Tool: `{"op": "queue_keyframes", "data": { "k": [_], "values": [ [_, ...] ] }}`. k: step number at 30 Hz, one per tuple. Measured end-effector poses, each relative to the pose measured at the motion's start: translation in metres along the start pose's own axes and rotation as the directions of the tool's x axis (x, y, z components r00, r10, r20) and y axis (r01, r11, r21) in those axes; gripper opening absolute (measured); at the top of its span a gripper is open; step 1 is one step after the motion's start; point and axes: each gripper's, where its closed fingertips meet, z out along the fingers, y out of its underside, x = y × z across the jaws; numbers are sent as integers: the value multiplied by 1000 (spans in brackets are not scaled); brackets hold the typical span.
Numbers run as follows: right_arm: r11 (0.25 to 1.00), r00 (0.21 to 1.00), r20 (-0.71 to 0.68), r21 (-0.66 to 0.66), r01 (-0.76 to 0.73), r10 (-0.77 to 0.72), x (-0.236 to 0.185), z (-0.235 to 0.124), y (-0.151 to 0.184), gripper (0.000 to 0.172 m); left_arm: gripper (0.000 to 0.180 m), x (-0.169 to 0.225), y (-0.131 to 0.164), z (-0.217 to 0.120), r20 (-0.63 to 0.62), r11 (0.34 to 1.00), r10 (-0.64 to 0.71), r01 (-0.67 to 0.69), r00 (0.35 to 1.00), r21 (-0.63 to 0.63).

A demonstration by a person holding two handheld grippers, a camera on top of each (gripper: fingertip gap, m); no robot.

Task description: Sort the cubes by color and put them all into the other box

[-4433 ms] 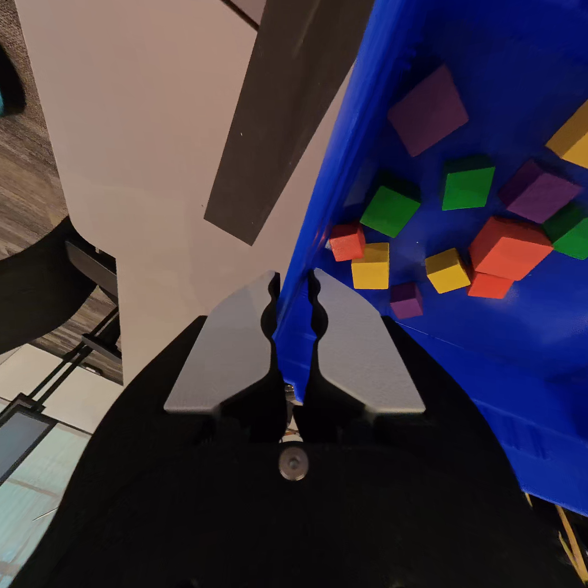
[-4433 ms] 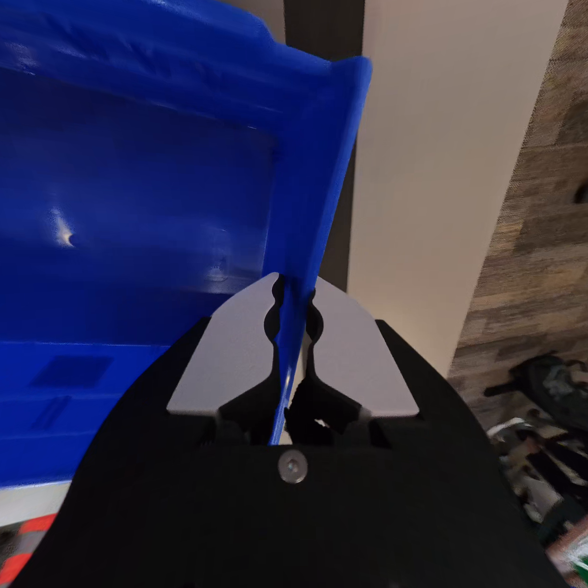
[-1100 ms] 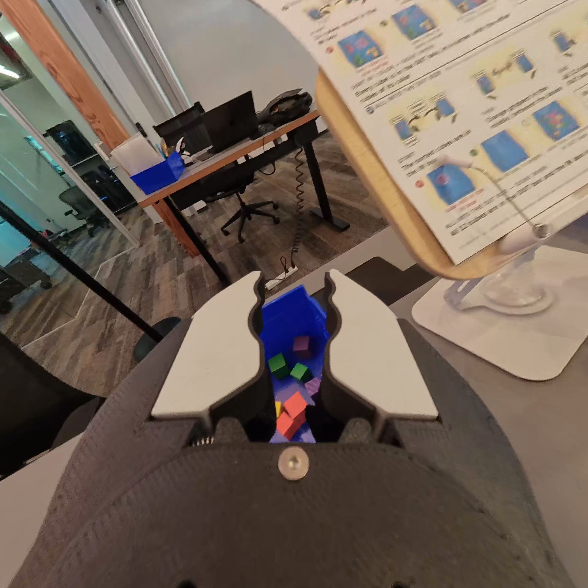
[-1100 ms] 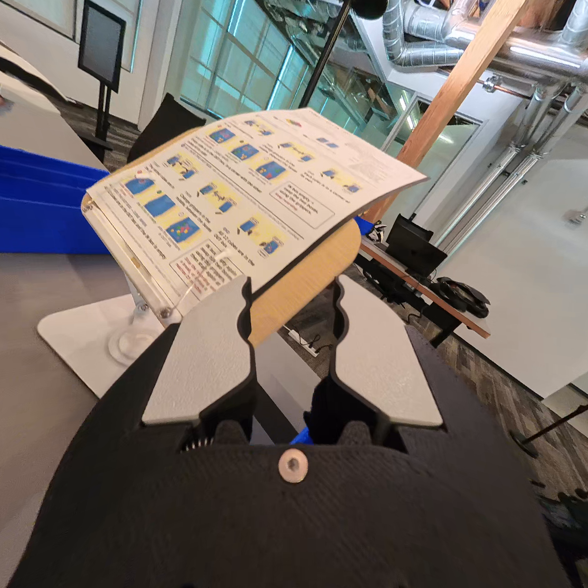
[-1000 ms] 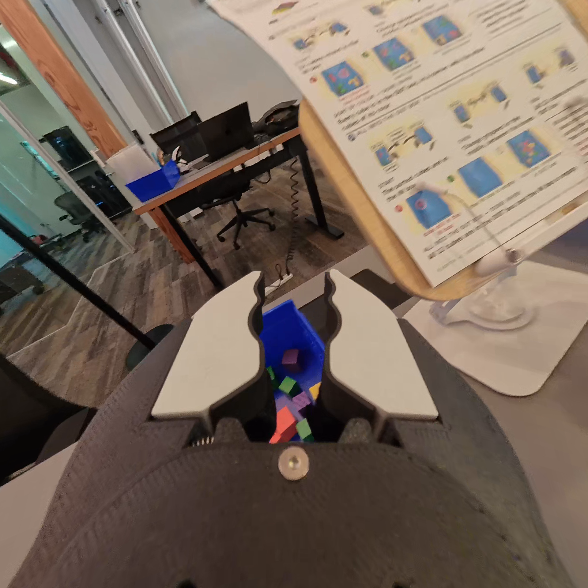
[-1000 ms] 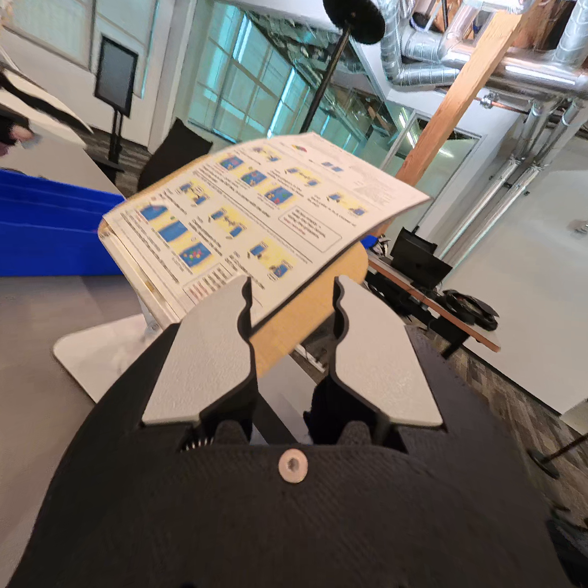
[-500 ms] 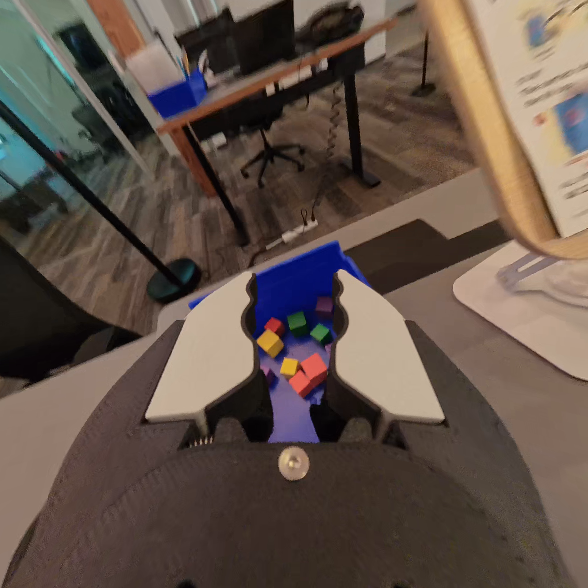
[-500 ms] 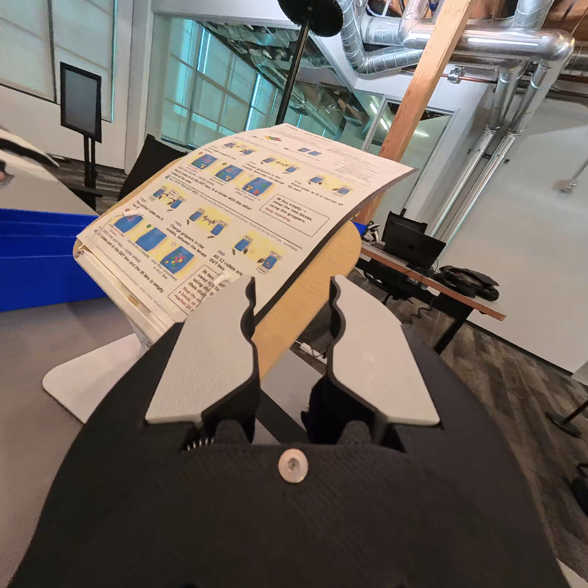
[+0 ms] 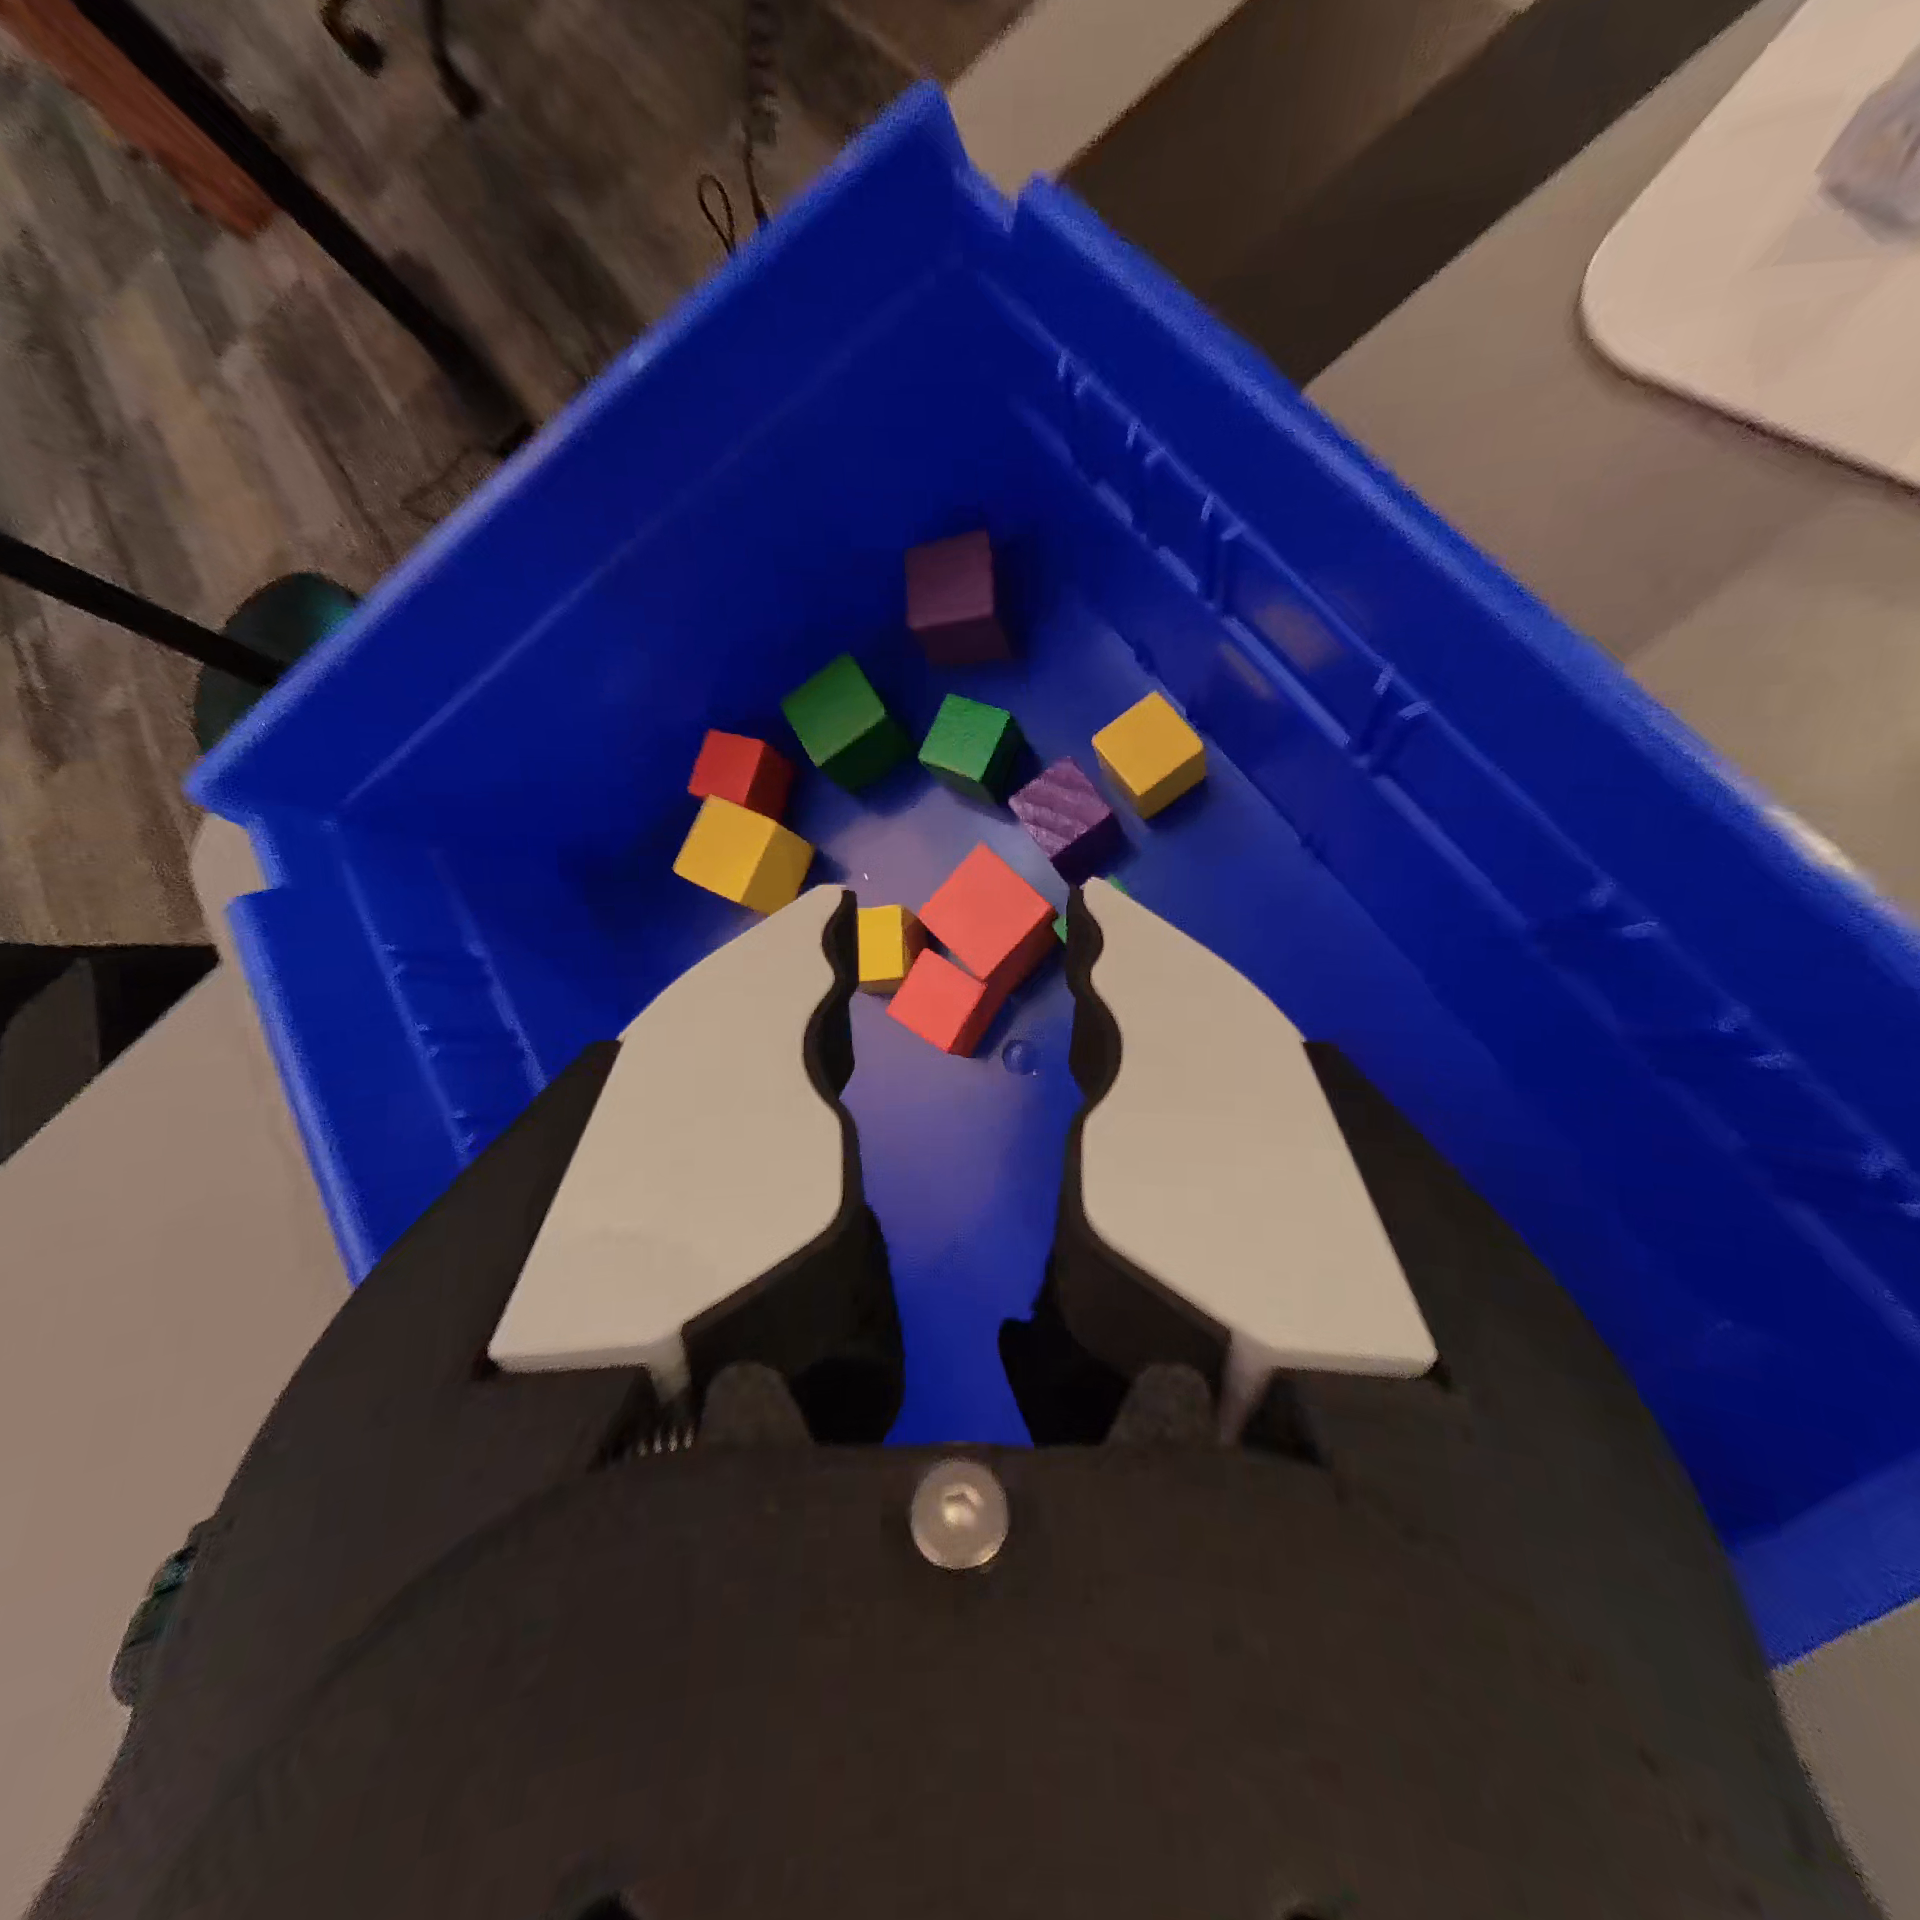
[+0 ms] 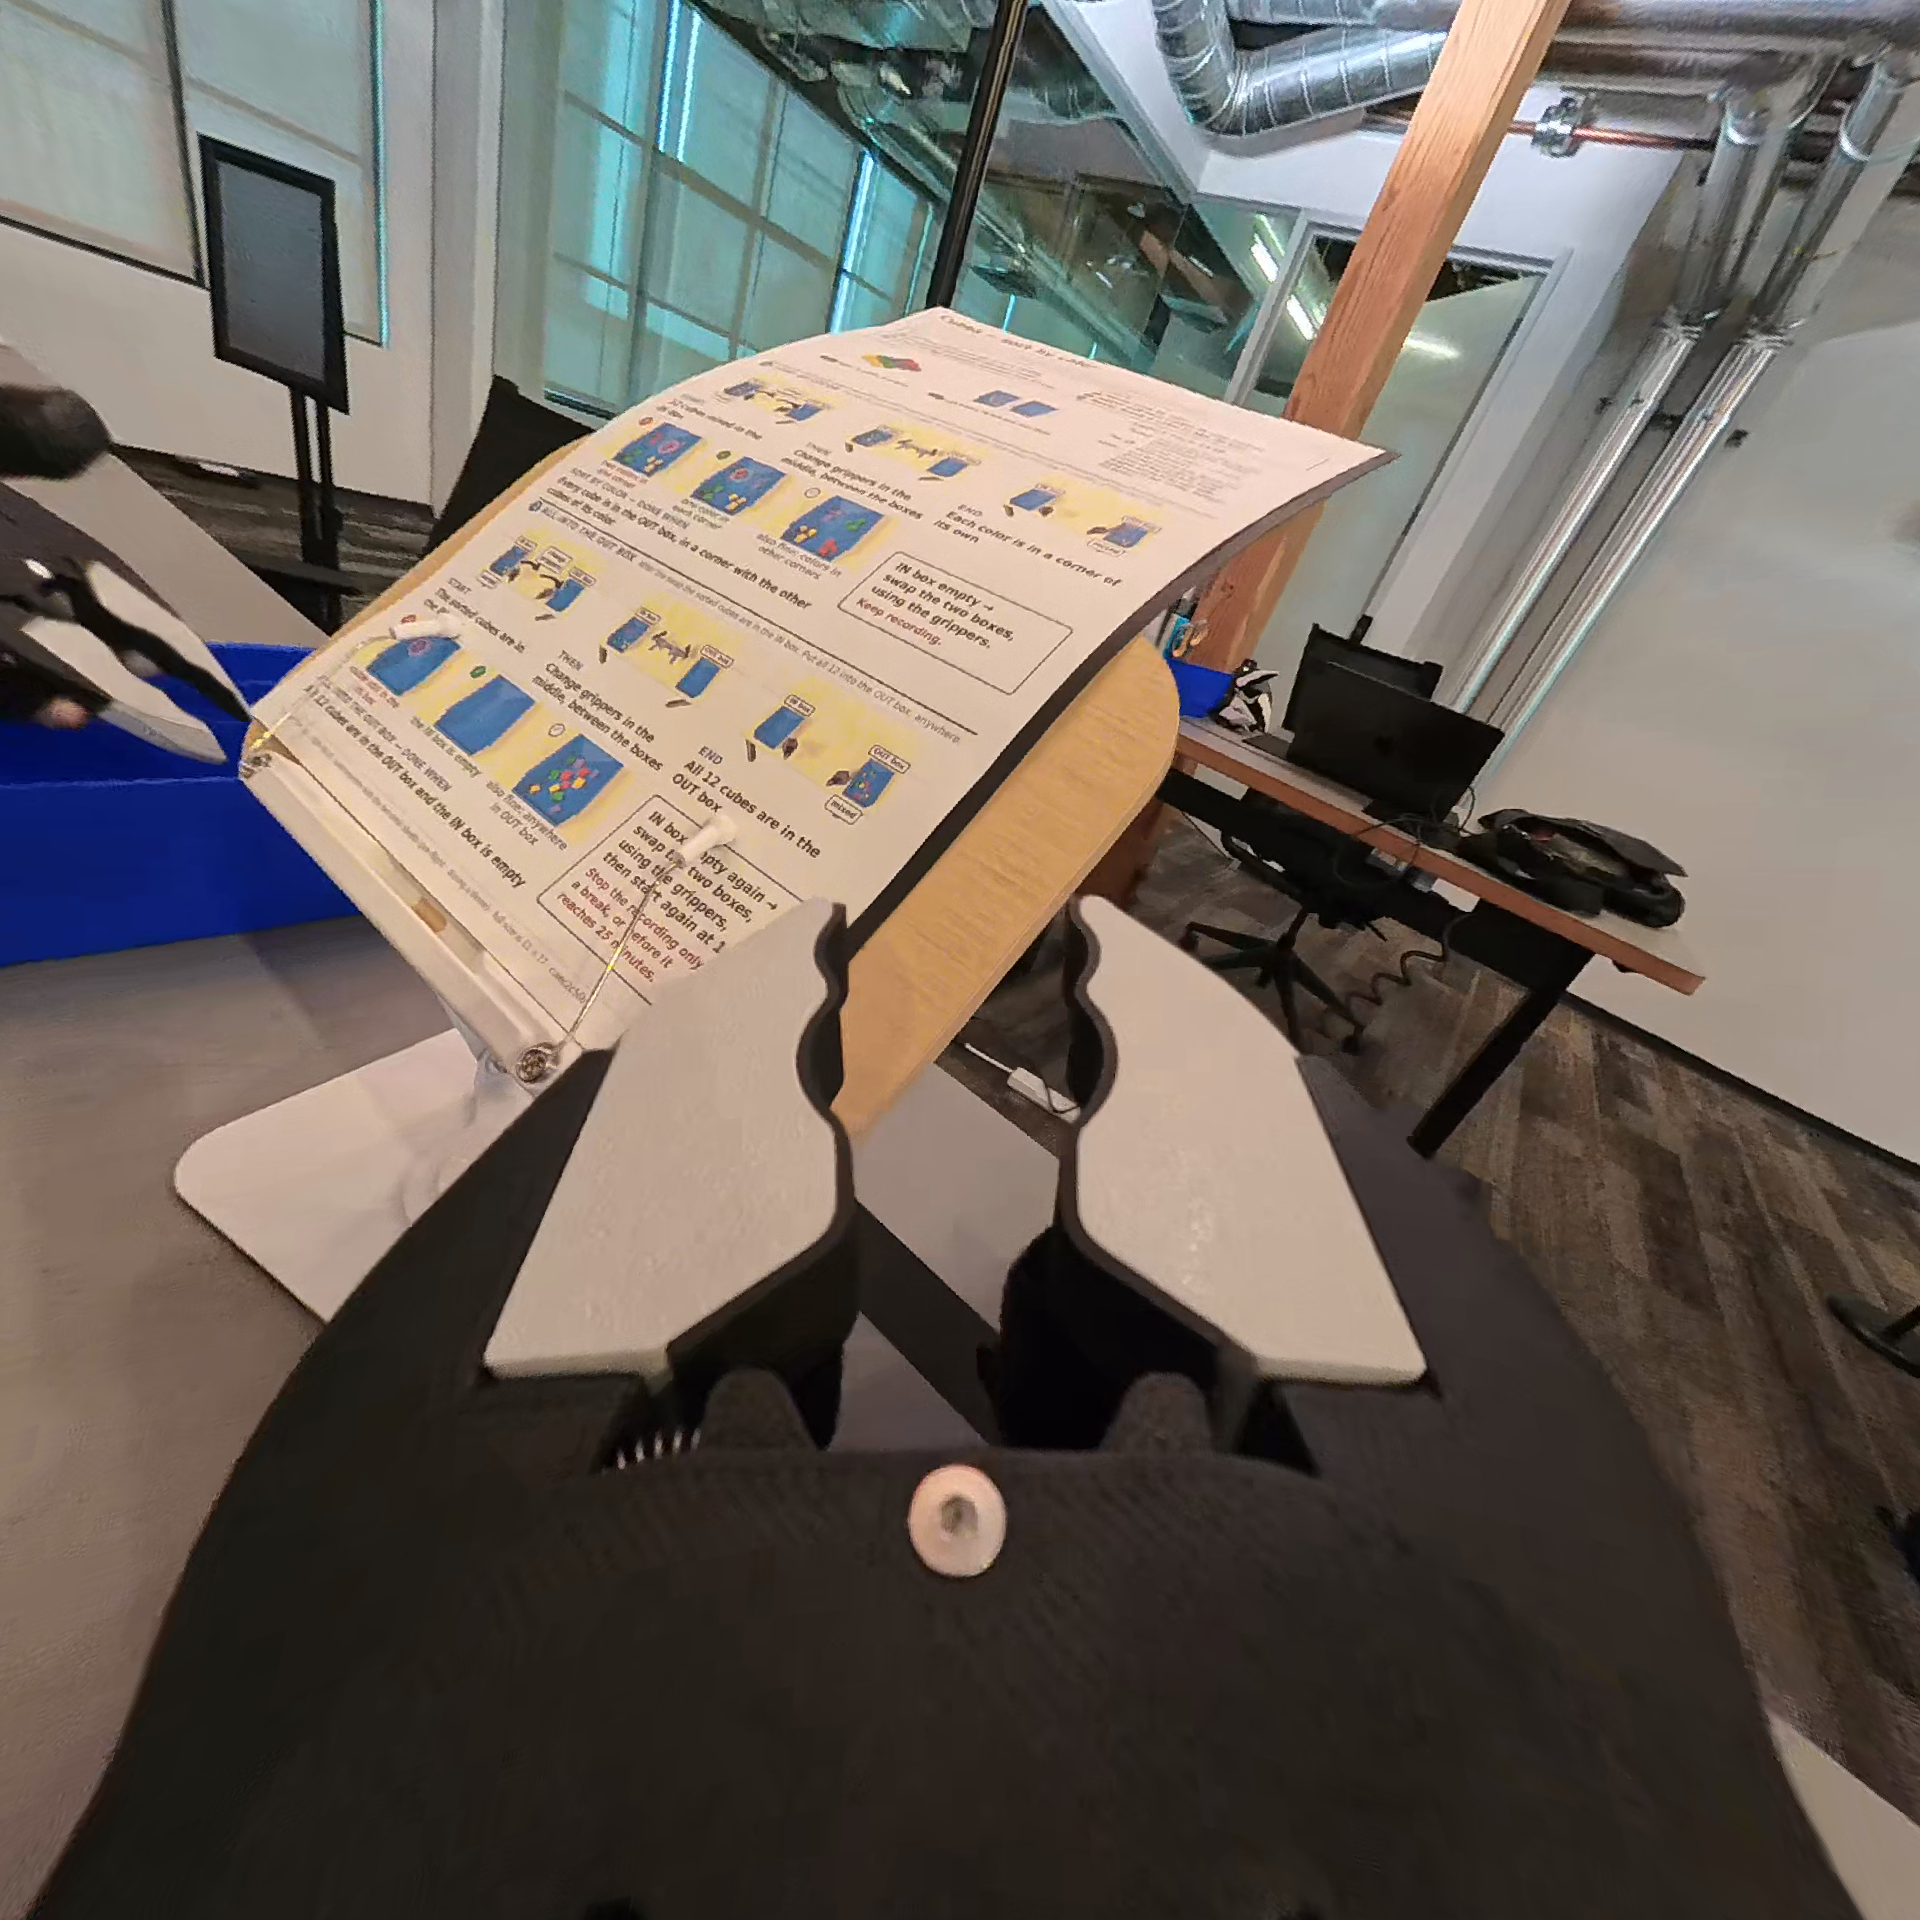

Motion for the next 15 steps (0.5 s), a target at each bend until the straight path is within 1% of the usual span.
{"op": "queue_keyframes", "data": {
  "k": [2, 5, 7, 9, 11, 13, 15],
  "values": [
    [1000, 1000, 16, 8, -21, 20, -2, 2, 1, 40, 39, 3, 8, 11, -29, 998, 14, -16, 999, -57],
    [1000, 1000, 17, -27, -6, 7, -1, 5, 11, 40, 35, 13, 17, 21, -73, 987, 96, -104, 993, -123],
    [999, 1000, 26, -29, -14, 15, -2, 6, 15, 40, 30, 13, 21, 25, -99, 979, 129, -142, 987, -144],
    [999, 999, 31, -29, -27, 28, -1, 7, 17, 40, 29, 11, 21, 27, -118, 973, 160, -177, 980, -147],
    [999, 999, 29, -32, -25, 26, 0, 7, 18, 40, 30, 11, 18, 28, -153, 959, 215, -238, 964, -155],
    [999, 999, 35, -26, -23, 24, -1, 6, 18, 40, 33, 11, 22, 31, -210, 930, 267, -309, 940, -199],
    [999, 999, 42, -26, -31, 32, -1, 7, 20, 40, 34, 7, 23, 36, -249, 911, 303, -356, 920, -206]
  ]
}}
